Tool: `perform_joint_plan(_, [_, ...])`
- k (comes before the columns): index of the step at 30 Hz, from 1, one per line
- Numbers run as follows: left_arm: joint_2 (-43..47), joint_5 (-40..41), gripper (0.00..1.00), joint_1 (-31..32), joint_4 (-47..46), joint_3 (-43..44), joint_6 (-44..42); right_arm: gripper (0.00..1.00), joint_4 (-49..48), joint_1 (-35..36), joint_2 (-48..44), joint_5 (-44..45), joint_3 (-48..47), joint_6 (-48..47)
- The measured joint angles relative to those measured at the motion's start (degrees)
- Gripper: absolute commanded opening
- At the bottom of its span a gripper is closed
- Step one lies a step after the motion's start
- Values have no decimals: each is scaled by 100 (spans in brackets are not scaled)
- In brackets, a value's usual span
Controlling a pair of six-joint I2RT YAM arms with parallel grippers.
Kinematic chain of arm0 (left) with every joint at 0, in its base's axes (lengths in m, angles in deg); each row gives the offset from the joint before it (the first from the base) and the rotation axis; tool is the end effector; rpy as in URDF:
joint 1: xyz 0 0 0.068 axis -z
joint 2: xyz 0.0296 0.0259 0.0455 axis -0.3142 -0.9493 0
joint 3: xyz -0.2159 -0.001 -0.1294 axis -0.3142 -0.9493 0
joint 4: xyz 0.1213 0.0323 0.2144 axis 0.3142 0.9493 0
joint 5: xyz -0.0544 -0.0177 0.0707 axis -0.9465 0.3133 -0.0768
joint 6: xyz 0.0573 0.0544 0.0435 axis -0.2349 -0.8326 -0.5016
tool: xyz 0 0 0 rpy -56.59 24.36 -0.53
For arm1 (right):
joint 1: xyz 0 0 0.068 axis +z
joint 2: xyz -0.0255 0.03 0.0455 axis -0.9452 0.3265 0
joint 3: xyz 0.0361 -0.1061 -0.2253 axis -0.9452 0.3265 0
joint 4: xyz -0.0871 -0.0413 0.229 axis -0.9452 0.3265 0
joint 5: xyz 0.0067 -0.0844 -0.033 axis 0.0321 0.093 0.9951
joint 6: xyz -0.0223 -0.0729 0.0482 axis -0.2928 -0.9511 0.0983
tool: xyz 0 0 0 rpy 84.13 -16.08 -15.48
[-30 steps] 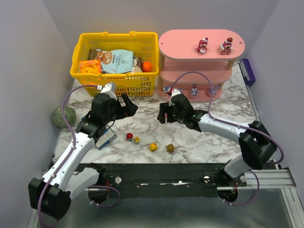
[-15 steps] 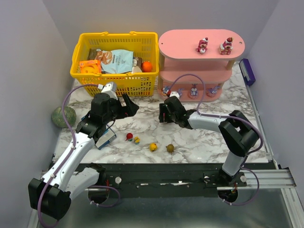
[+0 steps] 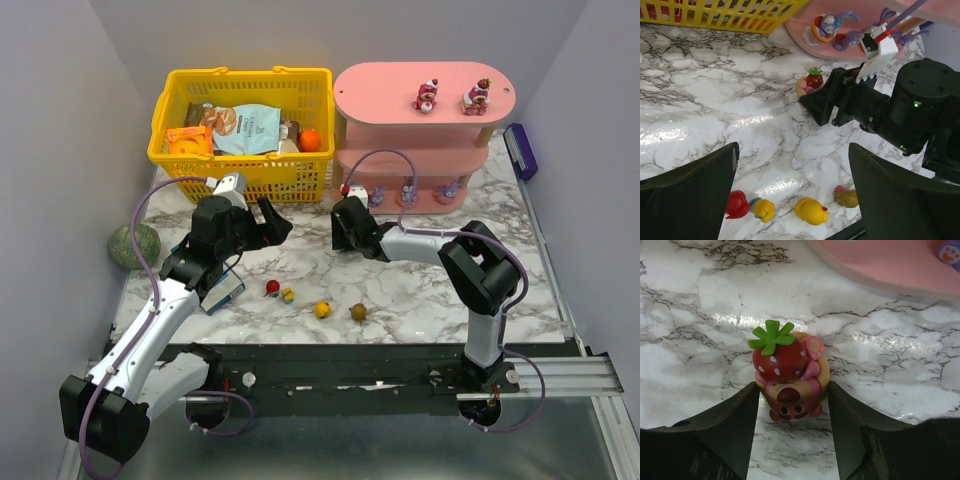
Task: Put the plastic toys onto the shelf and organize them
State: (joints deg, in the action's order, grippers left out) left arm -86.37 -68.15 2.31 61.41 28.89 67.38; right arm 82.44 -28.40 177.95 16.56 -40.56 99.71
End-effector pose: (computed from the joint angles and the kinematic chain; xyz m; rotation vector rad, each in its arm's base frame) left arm 0.2346 -0.1008 0.2725 -0.1412 2.0695 -0.7443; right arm 0.3197 0.2588 0.1117 -0.1794 2.3168 0.2230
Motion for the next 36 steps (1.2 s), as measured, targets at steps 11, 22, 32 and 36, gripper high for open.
perform_joint_plan(11, [0, 0, 99, 0, 0, 2, -2, 12, 98, 0, 33, 52, -87, -107])
perform_joint_plan(22, [2, 0, 99, 0, 0, 2, -2, 6, 817, 0, -1447, -44, 160, -162])
perform_joint_plan(32, [2, 0, 99, -4, 0, 2, 0, 5, 1705, 0, -2933, -140, -717, -306])
perform_joint_plan(36, [2, -2, 99, -4, 0, 2, 0, 5, 2094, 0, -3051, -63, -1598, -439])
